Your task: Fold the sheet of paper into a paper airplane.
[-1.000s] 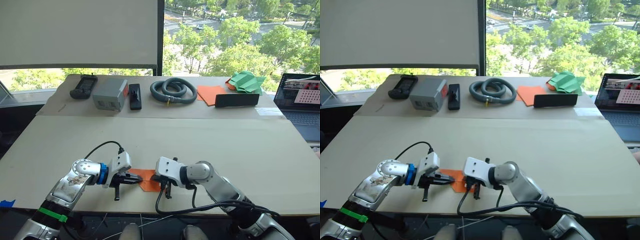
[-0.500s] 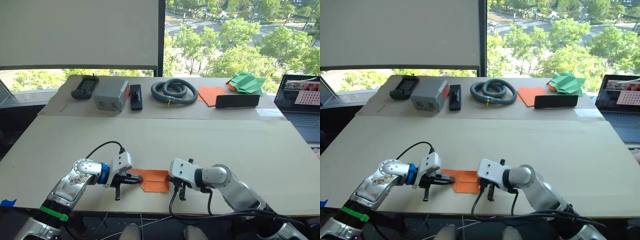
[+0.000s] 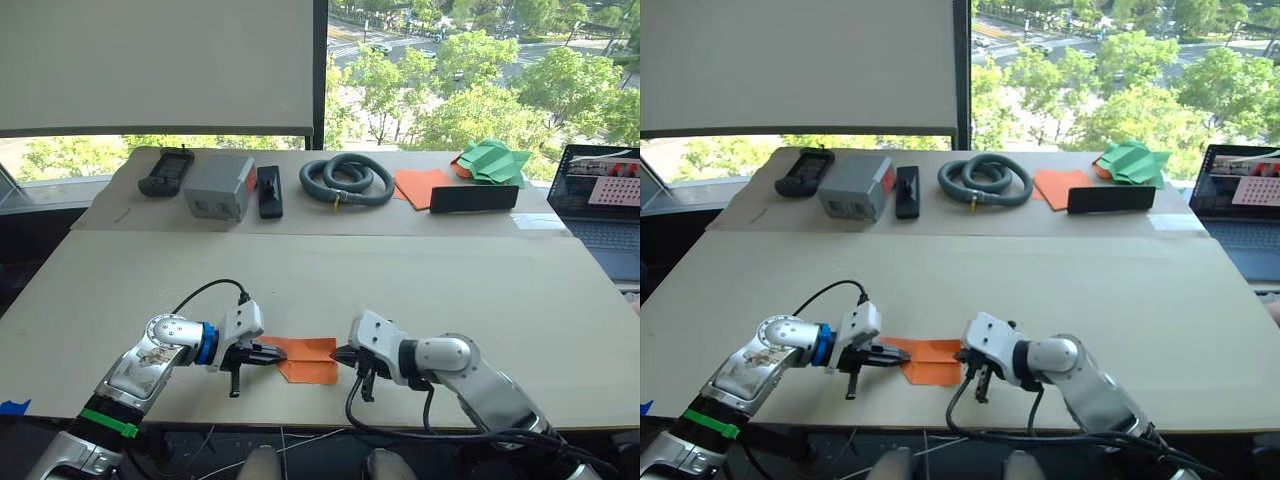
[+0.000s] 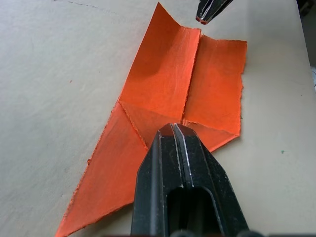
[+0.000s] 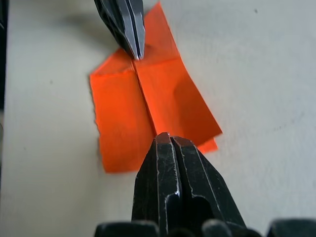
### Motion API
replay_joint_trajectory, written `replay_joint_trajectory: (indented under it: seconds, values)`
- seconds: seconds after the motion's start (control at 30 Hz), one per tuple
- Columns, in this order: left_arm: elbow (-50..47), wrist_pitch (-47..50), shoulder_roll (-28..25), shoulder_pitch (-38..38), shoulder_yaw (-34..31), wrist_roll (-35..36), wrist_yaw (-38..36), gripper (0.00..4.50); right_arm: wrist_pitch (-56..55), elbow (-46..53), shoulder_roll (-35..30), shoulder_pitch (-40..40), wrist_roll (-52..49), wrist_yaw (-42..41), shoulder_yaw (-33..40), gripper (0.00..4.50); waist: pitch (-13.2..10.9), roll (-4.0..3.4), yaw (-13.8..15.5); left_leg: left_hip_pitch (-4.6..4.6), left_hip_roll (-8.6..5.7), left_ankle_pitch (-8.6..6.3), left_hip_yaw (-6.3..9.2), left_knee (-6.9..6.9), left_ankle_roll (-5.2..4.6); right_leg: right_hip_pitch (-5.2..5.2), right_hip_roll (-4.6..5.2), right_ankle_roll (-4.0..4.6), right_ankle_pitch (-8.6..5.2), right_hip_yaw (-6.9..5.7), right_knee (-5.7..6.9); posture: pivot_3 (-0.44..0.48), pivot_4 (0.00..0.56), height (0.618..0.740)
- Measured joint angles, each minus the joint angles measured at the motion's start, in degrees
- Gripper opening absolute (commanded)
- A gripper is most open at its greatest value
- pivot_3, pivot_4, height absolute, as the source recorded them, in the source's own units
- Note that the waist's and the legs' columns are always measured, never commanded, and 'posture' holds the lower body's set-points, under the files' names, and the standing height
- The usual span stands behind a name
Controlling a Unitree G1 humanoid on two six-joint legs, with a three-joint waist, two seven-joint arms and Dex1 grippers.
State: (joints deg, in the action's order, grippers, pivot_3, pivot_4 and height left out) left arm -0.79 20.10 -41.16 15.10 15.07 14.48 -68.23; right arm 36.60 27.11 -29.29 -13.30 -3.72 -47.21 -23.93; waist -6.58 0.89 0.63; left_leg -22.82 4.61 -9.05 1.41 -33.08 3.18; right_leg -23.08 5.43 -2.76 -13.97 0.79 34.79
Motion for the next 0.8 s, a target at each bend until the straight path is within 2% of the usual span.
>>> replay_joint_trajectory:
  seconds: [0.27, 0.5, 0.67, 0.8]
  values:
    - [-0.6, 0.8, 2.4, 1.1, 1.3, -1.3, 0.3, 0.00, 0.0, -9.2, 2.8, -5.4, 4.9, 3.3, -5.5, 0.03, -0.1, 0.03, 0.3, -0.13, -0.02, 0.01, -0.03, -0.07, -0.01, 0.01, 0.00, 0.00, 0.00, 0.02, -0.01, 0.000, 0.150, 0.704]
    - [0.9, -0.5, 6.8, 3.6, 4.8, -3.8, 1.4, 0.00, 1.3, -9.6, 1.6, -6.9, 5.3, 2.1, -7.5, 0.03, 0.1, 0.02, 0.2, -0.03, -0.01, 0.01, 0.01, -0.15, -0.01, 0.10, -0.05, 0.00, 0.00, 0.02, 0.07, 0.000, 0.150, 0.704]
    - [1.6, -3.0, 6.6, 2.8, 5.5, -5.0, 1.5, 0.00, 2.3, -9.7, 1.7, -7.7, 5.4, 2.3, -8.5, 0.03, 0.3, 0.06, 0.0, 0.07, 0.00, 0.00, 0.02, -0.18, -0.01, 0.19, -0.04, 0.00, 0.00, 0.02, 0.06, 0.000, 0.150, 0.704]
    - [1.6, -5.4, 4.4, 1.4, 5.0, -5.0, 1.3, 0.00, 2.4, -9.7, 2.0, -7.9, 5.4, 2.5, -9.0, 0.03, 0.4, 0.13, -0.2, 0.24, 0.02, 0.00, 0.01, -0.08, 0.00, 0.23, -0.05, 0.00, -0.01, 0.02, 0.08, 0.000, 0.150, 0.704]
